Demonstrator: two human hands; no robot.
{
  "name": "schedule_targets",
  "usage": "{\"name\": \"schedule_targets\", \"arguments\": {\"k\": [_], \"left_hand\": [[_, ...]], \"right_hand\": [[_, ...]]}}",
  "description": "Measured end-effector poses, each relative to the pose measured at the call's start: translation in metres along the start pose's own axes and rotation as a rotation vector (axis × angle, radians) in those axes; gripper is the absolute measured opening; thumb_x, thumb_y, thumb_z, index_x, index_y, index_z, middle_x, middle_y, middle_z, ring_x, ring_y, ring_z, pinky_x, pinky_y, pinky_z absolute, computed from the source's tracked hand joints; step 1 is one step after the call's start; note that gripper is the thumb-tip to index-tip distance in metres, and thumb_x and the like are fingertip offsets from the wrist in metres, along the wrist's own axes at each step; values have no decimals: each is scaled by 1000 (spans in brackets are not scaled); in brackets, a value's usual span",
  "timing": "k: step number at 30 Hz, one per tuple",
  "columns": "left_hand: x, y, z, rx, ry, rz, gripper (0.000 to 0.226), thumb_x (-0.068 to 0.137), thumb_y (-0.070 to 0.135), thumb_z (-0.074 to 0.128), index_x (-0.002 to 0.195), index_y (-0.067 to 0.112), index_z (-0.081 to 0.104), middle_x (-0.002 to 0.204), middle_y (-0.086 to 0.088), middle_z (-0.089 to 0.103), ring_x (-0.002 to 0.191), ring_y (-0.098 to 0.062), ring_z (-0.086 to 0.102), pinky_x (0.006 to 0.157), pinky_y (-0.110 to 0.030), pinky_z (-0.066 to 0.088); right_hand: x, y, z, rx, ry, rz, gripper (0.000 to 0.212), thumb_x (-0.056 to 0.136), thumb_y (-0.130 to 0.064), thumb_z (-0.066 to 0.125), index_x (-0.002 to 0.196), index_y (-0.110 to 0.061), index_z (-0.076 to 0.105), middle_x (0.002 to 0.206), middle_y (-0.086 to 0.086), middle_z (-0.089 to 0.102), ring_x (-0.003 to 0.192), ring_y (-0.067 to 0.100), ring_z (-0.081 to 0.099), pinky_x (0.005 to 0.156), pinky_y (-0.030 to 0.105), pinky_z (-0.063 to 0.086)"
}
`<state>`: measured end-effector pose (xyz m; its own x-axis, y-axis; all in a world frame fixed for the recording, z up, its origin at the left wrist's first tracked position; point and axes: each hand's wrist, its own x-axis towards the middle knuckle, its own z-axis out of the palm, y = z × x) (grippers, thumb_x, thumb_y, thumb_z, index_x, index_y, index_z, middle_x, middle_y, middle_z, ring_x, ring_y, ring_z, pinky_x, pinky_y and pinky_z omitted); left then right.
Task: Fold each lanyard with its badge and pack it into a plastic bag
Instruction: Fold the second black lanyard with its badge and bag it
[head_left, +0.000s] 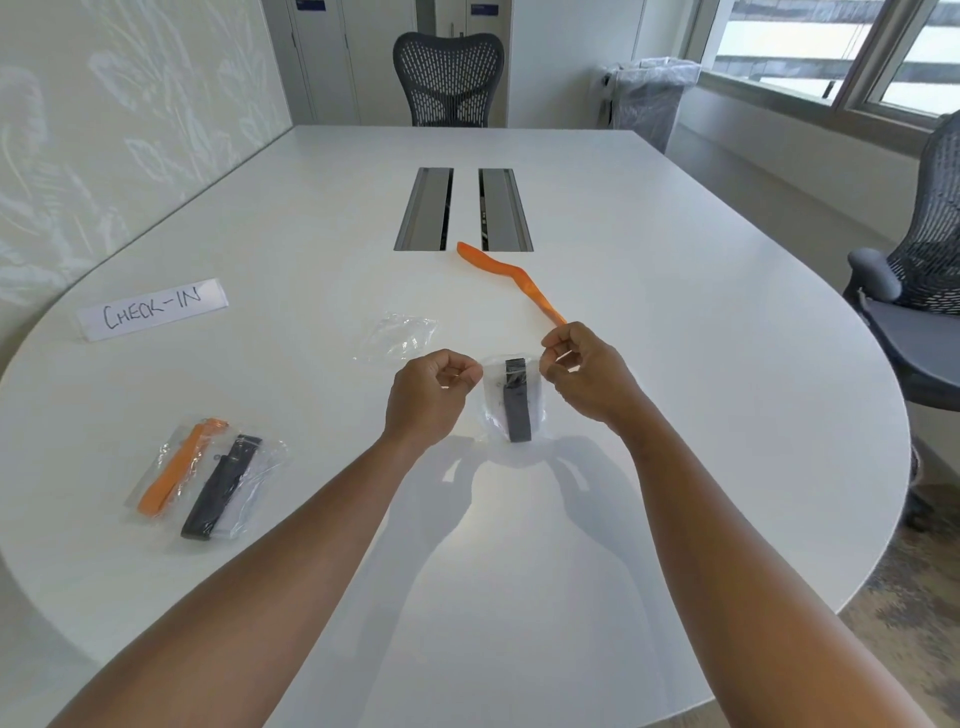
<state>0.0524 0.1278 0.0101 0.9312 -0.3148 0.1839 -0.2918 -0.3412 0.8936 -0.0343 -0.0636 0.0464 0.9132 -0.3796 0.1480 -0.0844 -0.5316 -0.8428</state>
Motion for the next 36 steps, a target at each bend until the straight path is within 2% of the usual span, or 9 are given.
{"name": "schedule_targets", "arguments": {"k": [2,7,12,15,21,27,31,34,36], "left_hand": [[0,1,-1,-13,-16,-1,9,90,34,74,85,28,76,90,16,75,88,-6,70,87,-31,57],[-2,6,-1,-94,-65,0,10,90,34,76,93,25,79,94,17,77,90,-1,70,89,-24,55],[-3,5,0,-151,-87,-27,12,88,32,78,96,24,79,96,14,77,93,-2,71,92,-23,55],[-2,6,0,-124,-108,-23,15,87,34,78,100,26,78,98,13,77,96,-5,71,91,-24,55],[-3,15,0,-41,-125,-15,5,90,35,74,87,32,76,91,14,75,82,-3,66,74,-17,49],[-3,16,2,-15,-104,-24,8,89,31,75,85,24,75,87,7,74,78,-9,65,73,-22,50],[-3,17,1,-53,-105,-44,7,88,29,77,84,24,77,79,10,72,73,-7,63,70,-21,47],[-3,16,0,-125,-115,-70,8,89,28,76,85,22,77,83,9,72,76,-8,63,74,-21,46],[-2,15,0,-181,-117,-97,9,90,28,75,87,20,77,85,11,72,82,-8,64,80,-22,47]], "right_hand": [[0,-1,-2,-10,-14,-6,19,89,-14,66,98,-29,58,101,-5,67,87,15,62,69,26,51],[-1,-2,-3,-61,-39,-47,16,93,-12,65,95,-28,68,105,-13,66,83,10,58,66,12,43],[1,-2,-3,-96,-72,-58,19,94,-13,65,94,-31,71,102,-12,65,87,11,59,73,20,45],[-1,-3,-5,-87,-80,-59,17,94,-13,64,95,-29,70,94,-13,65,83,5,59,70,18,44],[-2,-3,-6,-26,-59,-20,17,90,-9,68,98,-24,66,91,-3,68,87,15,63,74,19,48],[-3,-5,-8,12,-28,-12,19,85,-3,73,94,-17,65,86,0,71,76,9,64,67,7,47],[-3,-2,-9,61,26,13,21,79,-1,79,88,-14,64,78,-4,73,66,-2,65,66,9,51],[-3,-1,-11,111,27,33,22,79,-3,79,91,-12,63,81,0,76,67,4,68,69,13,53],[-3,0,-12,180,26,44,21,81,-4,78,96,-8,64,82,2,75,70,12,70,75,22,57]]}}
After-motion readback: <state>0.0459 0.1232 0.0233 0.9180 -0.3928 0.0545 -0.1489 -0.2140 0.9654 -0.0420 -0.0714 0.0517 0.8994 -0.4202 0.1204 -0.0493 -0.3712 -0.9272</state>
